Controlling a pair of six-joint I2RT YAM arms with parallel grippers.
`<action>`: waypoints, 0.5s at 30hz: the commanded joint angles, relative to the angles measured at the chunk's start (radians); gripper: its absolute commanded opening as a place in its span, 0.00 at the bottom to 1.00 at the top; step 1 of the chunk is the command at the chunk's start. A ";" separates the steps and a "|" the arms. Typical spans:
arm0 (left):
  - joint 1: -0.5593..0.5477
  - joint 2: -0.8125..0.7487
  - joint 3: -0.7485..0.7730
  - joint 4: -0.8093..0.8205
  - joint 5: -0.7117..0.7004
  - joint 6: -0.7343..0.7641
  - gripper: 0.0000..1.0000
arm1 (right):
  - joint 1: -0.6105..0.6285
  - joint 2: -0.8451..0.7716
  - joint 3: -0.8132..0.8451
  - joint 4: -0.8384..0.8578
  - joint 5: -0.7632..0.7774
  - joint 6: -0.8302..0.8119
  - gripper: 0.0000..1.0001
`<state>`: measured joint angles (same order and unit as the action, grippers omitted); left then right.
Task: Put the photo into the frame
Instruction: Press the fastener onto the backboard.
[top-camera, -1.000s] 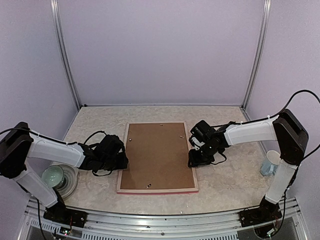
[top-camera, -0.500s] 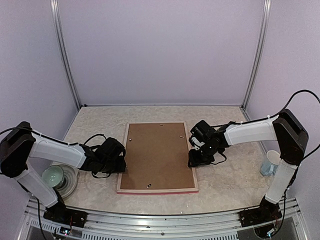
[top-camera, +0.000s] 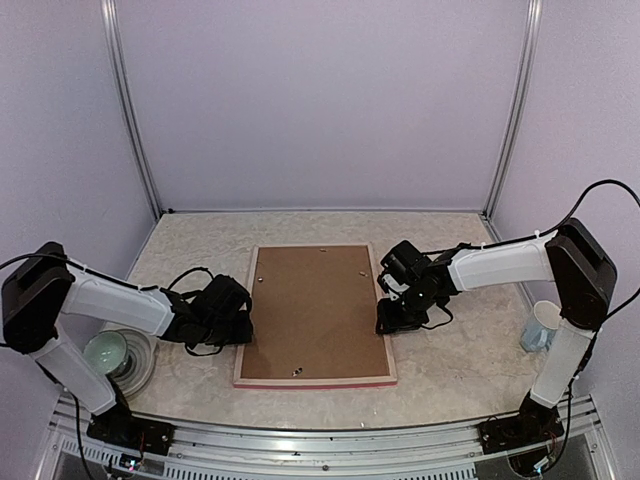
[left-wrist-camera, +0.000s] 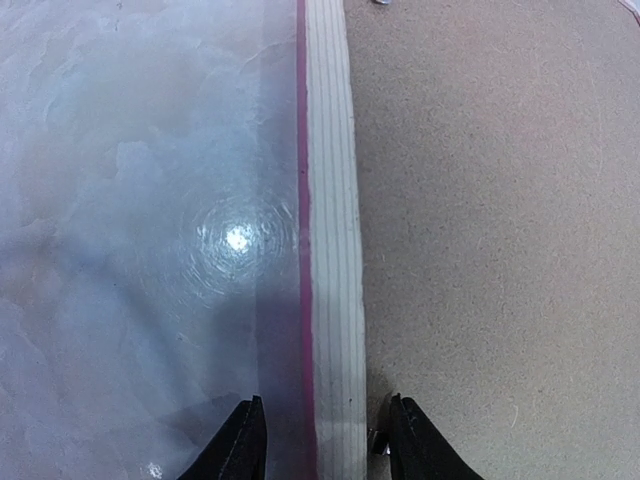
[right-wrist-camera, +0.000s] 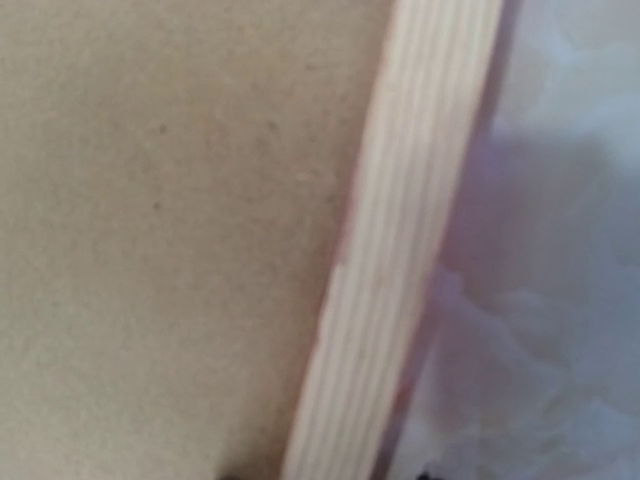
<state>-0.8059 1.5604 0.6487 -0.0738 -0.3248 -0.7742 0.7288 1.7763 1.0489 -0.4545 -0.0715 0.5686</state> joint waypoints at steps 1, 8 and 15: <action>0.011 0.042 -0.013 -0.001 -0.029 0.006 0.42 | -0.002 0.018 -0.025 0.000 0.009 -0.005 0.40; 0.020 0.062 -0.011 0.005 -0.036 0.013 0.42 | -0.004 0.020 -0.028 0.008 0.004 -0.006 0.40; 0.017 0.052 -0.030 -0.011 -0.035 0.001 0.35 | -0.003 0.023 -0.028 0.009 0.007 -0.009 0.40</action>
<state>-0.7971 1.5906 0.6491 -0.0109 -0.3485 -0.7773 0.7288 1.7763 1.0462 -0.4500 -0.0746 0.5667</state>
